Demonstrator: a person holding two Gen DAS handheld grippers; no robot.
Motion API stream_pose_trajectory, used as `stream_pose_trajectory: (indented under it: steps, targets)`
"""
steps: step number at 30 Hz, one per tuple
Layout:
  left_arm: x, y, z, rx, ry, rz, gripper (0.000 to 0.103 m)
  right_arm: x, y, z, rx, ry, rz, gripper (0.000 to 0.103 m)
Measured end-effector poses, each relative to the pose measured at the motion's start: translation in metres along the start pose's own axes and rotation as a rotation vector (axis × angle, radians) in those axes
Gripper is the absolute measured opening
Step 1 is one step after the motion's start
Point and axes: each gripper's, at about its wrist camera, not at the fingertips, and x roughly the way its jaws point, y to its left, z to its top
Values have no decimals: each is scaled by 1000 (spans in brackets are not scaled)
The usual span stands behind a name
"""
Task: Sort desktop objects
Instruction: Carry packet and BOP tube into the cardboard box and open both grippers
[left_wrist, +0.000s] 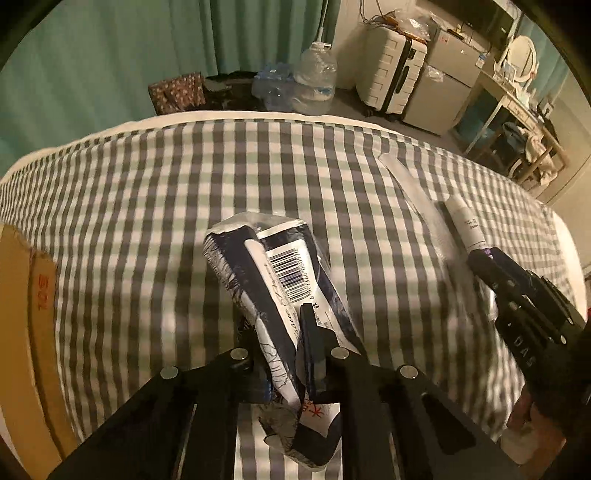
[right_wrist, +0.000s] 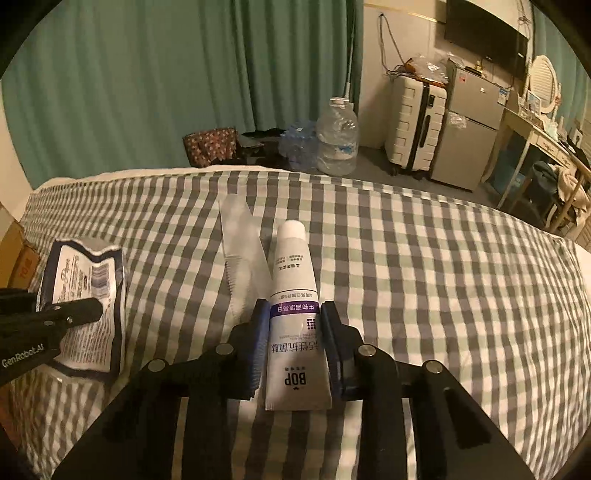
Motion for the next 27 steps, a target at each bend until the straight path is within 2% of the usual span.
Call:
stream_pose_trajectory:
  steps: [8,12,15,19,23,27]
  targets:
    - [-58,9,-25,13,-22,-22,9,-53,-5,-11,125,-12,57,28]
    - [-86,11,-33,21,-29,-43,9,-91,5,-21,180,-9,159,28]
    - [-115,17,-34,17,-67,-51,9,-124,27,-21,136,-31,154,28]
    - [-168,34,-30,8,-147,-66,9,-168,59,-16,109,-71,222,28]
    - [-221,59,-26,5,-234,-33,9,-206,110,-7,38,-121,283,28]
    - [-261,103,-29,-36,-287,3,9,-229,170,-3,-22,-152,357,28]
